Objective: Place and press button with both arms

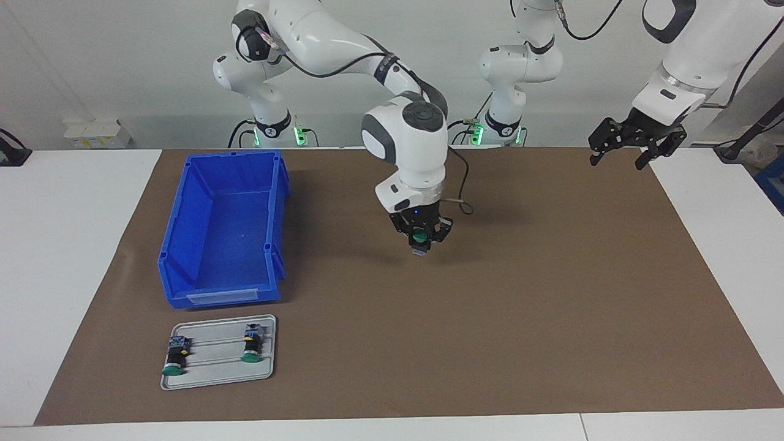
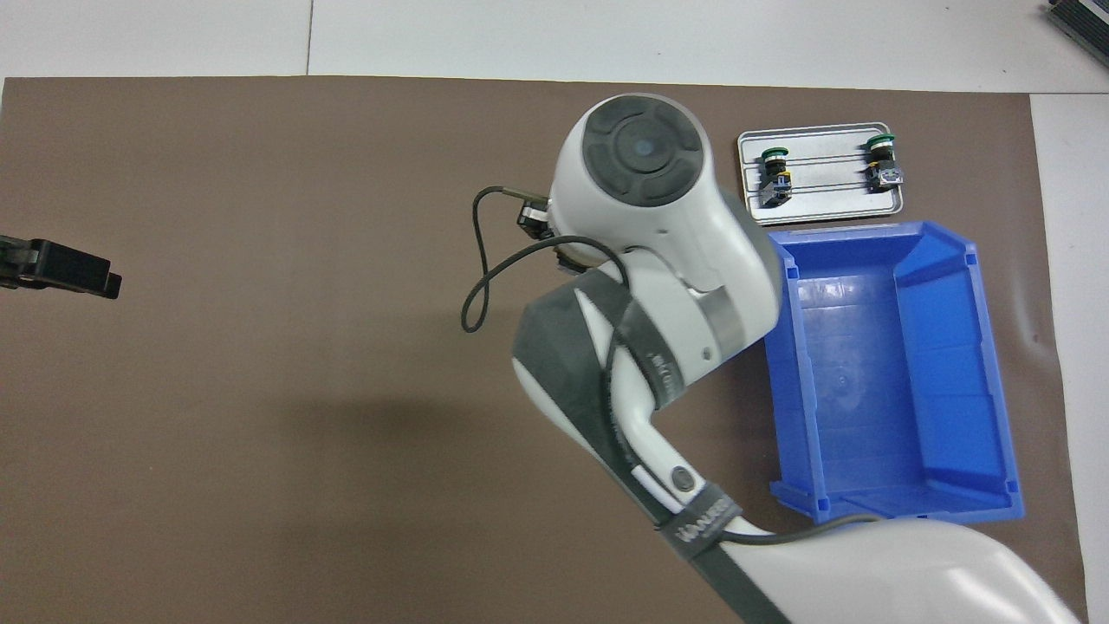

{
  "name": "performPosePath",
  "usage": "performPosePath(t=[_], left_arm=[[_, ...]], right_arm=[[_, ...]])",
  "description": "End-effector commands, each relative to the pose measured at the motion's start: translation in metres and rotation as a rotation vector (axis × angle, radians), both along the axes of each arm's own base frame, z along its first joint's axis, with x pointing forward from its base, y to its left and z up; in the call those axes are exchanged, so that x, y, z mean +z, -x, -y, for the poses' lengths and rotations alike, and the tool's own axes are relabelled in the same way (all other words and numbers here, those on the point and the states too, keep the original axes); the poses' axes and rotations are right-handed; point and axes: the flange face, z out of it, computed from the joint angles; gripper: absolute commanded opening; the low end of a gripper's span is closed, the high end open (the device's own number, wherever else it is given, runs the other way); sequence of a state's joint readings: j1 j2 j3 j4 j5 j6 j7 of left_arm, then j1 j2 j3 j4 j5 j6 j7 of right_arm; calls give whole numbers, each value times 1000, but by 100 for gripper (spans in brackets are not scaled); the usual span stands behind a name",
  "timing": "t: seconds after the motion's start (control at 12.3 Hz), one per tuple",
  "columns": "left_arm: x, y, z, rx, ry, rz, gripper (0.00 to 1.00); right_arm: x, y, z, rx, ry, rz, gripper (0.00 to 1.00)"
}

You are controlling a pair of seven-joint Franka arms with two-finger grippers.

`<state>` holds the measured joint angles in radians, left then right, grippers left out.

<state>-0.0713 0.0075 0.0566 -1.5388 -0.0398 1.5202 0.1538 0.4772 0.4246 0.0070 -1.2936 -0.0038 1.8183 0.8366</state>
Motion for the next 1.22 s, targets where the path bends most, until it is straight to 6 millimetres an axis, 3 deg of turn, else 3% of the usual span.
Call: performPosePath(t=[0.0, 0.24, 0.57, 0.73, 0.89, 1.14], left_arm=[[1, 9, -3, 2, 11, -5, 100], [1, 9, -3, 2, 11, -5, 100], [1, 9, -3, 2, 11, -5, 100], [1, 9, -3, 2, 11, -5, 100], [1, 9, -3, 2, 11, -5, 100], [1, 9, -3, 2, 11, -5, 100]], right_arm=[[23, -10, 77, 30, -11, -28, 34], [43, -18, 184, 72, 4, -39, 35], [22, 0, 291, 89, -46, -84, 35], [-8, 19, 314, 52, -41, -57, 36], [-50, 41, 317, 54, -25, 4, 36], [-88, 46, 325, 36, -10, 25, 36]])
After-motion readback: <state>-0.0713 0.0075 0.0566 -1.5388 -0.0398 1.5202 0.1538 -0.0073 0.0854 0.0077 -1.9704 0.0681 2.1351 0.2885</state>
